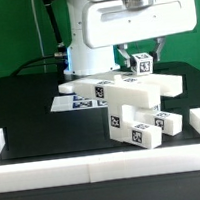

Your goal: Assemble chair

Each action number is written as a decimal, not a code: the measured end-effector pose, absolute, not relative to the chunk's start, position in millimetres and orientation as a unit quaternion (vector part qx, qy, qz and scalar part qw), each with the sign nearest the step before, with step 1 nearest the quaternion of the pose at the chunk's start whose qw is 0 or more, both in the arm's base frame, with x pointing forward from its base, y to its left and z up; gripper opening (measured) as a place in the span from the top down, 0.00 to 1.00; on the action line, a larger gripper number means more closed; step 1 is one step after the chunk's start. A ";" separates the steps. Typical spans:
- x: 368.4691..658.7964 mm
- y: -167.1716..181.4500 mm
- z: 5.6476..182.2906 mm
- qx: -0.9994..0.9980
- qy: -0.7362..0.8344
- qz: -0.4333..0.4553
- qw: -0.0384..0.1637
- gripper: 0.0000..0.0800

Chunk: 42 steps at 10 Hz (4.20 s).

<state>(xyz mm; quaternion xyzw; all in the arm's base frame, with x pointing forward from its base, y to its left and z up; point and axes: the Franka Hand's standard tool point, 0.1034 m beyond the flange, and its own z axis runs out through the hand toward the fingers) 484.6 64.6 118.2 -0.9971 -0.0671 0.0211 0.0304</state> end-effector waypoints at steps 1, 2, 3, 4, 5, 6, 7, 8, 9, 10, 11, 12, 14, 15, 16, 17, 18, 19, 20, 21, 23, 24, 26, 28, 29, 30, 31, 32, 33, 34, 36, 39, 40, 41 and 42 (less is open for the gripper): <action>484.6 64.6 118.2 -0.997 -0.067 0.021 0.030 0.64; 484.6 64.6 118.2 -0.997 -0.067 0.021 0.030 0.64; 484.6 64.6 118.2 -0.997 -0.067 0.021 0.030 0.64; 484.6 64.6 118.2 -0.998 -0.051 0.022 0.030 0.64; 484.8 64.8 118.3 -0.999 -0.036 0.021 0.030 0.64; 484.9 65.4 118.5 -0.999 0.020 0.022 0.029 0.64; 485.0 66.8 118.6 -0.995 0.093 0.023 0.027 0.64; 486.2 66.9 118.9 -0.993 0.109 0.021 0.027 0.64; 486.8 67.5 119.0 -0.987 0.157 0.020 0.026 0.64; 487.0 68.0 118.9 -0.980 0.195 0.020 0.025 0.64; 487.1 67.8 118.4 -0.973 0.229 0.020 0.024 0.64; 488.0 67.6 118.2 -0.969 0.247 0.018 0.024 0.64; 488.0 67.9 118.2 -0.940 0.339 0.020 0.022 0.64; 488.0 67.9 118.2 -0.935 0.352 0.021 0.022 0.64; 488.0 68.0 118.2 -0.920 0.390 0.022 0.021 0.64; 488.1 68.0 118.2 -0.907 0.420 0.022 0.020 0.64; 488.1 68.1 118.3 -0.898 0.440 0.023 0.020 0.64; 488.1 68.2 118.2 -0.884 0.467 0.023 0.019 0.63; 488.0 68.2 118.2 -0.884 0.466 0.023 0.019 0.63; 488.0 68.2 118.2 -0.887 0.460 0.023 0.019 0.39; 488.0 68.2 118.2 -0.897 0.441 0.023 0.020 0.23; 488.0 68.1 118.2 -0.912 0.410 0.022 0.020 0.23; 488.1 68.1 118.2 -0.949 0.315 0.020 0.022 0.19; 488.3 67.7 118.3 -0.974 0.225 0.017 0.024 0.19; 488.6 67.3 118.5 -0.983 0.181 0.016 0.025 0.19; 488.6 67.2 118.5 -0.989 0.147 0.015 0.025 0.19; 488.6 67.2 118.5 -0.995 0.097 0.014 0.026 0.19; 488.6 67.2 118.5 -0.997 0.064 0.013 0.026 0.19; 488.7 67.0 118.5 -0.999 0.037 0.012 0.027 0.19; 488.7 66.5 118.5 -0.999 -0.014 0.011 0.027 0.19; 488.7 66.3 118.5 -0.998 -0.052 0.010 0.027 0.19; 488.7 65.7 118.4 -0.989 -0.144 0.007 0.028 0.19; 488.7 65.6 118.4 -0.989 -0.144 0.007 0.028 0.19; 488.7 65.5 118.4 -0.989 -0.144 0.007 0.028 0.19; 488.7 65.5 118.4 -0.989 -0.144 0.007 0.028 0.33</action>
Offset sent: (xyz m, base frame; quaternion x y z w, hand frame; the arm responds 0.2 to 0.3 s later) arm 0.0000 0.0000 0.0000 0.0000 0.0000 0.0650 0.9979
